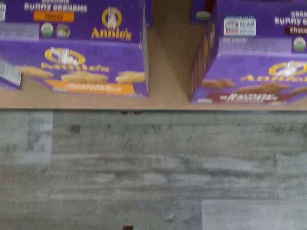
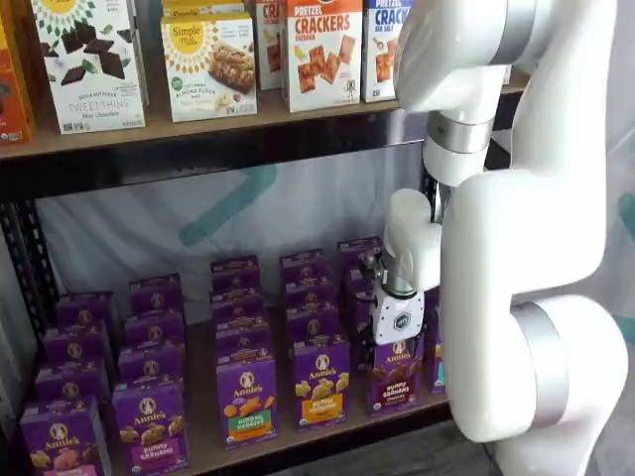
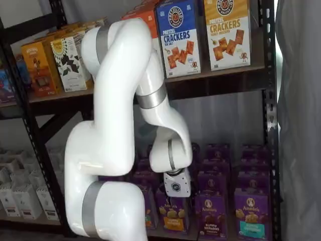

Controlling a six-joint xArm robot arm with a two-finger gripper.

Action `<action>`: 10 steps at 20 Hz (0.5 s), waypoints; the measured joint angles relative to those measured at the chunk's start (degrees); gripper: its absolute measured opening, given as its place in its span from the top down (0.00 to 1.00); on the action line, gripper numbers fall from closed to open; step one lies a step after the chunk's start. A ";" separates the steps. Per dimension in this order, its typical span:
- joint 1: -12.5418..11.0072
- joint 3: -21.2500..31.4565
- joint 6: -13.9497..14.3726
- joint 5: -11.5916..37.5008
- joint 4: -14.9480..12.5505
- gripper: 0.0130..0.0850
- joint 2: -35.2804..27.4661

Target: Pick up the purple box with a brown patch in the center, on the bottom shelf, the fifth box from the left

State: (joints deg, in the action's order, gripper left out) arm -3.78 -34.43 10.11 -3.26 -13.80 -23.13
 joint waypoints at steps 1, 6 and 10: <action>0.00 -0.81 -0.30 0.21 0.29 0.00 -0.78; -0.21 -5.32 -3.53 -0.10 3.23 0.00 -4.41; -0.90 -9.20 -7.51 -1.27 6.71 0.00 -7.00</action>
State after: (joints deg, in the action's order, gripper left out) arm -4.68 -43.63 2.61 -4.53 -7.09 -30.13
